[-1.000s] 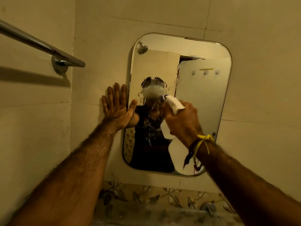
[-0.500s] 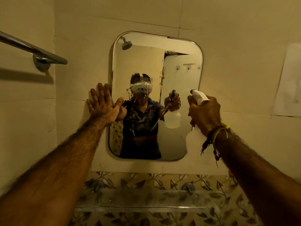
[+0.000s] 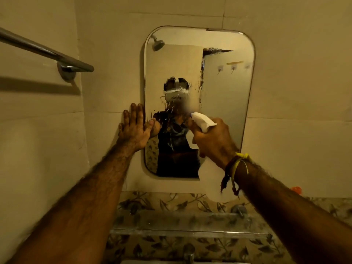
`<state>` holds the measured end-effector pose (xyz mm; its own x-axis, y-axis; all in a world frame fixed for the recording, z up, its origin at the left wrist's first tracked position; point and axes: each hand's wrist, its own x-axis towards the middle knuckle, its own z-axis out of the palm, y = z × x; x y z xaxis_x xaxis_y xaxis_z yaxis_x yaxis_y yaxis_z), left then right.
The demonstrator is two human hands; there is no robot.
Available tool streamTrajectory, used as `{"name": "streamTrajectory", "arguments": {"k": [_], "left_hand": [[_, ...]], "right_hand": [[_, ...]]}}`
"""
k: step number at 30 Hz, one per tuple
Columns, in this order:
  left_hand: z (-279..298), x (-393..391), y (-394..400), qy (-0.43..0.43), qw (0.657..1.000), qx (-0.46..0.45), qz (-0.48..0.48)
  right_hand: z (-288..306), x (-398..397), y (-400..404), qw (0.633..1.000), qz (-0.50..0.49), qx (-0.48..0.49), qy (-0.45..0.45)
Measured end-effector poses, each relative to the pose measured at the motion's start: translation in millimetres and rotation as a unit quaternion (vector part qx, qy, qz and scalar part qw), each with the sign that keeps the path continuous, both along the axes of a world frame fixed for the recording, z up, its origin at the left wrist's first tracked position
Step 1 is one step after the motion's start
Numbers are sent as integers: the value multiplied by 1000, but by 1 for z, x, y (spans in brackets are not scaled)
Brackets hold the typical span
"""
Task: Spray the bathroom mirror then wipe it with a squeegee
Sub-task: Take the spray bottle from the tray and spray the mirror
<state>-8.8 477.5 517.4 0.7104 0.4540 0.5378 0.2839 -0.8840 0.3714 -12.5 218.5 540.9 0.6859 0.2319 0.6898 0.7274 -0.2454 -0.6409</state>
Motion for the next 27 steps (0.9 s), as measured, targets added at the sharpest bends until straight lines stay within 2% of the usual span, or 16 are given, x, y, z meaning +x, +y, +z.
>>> {"name": "streamTrajectory", "arguments": {"k": [6, 10, 15, 19, 24, 27], "left_hand": [[11, -11, 2, 31, 999, -29, -31], [11, -13, 1, 21, 998, -35, -42], [2, -5, -3, 13, 999, -35, -20], [-3, -2, -7, 8, 1000, -22, -2], [2, 3, -10, -2, 998, -63, -12], [-10, 10, -15, -17, 996, -91, -18]], "right_hand": [[-15, -24, 28, 996, 2, -53, -69], [-24, -12, 17, 999, -1, -46, -25], [-27, 17, -19, 995, -69, 62, 30], [-28, 32, -45, 986, -119, 97, 65], [-32, 42, -70, 976, -165, 100, 100], [-41, 42, -78, 978, -159, 80, 107]]}}
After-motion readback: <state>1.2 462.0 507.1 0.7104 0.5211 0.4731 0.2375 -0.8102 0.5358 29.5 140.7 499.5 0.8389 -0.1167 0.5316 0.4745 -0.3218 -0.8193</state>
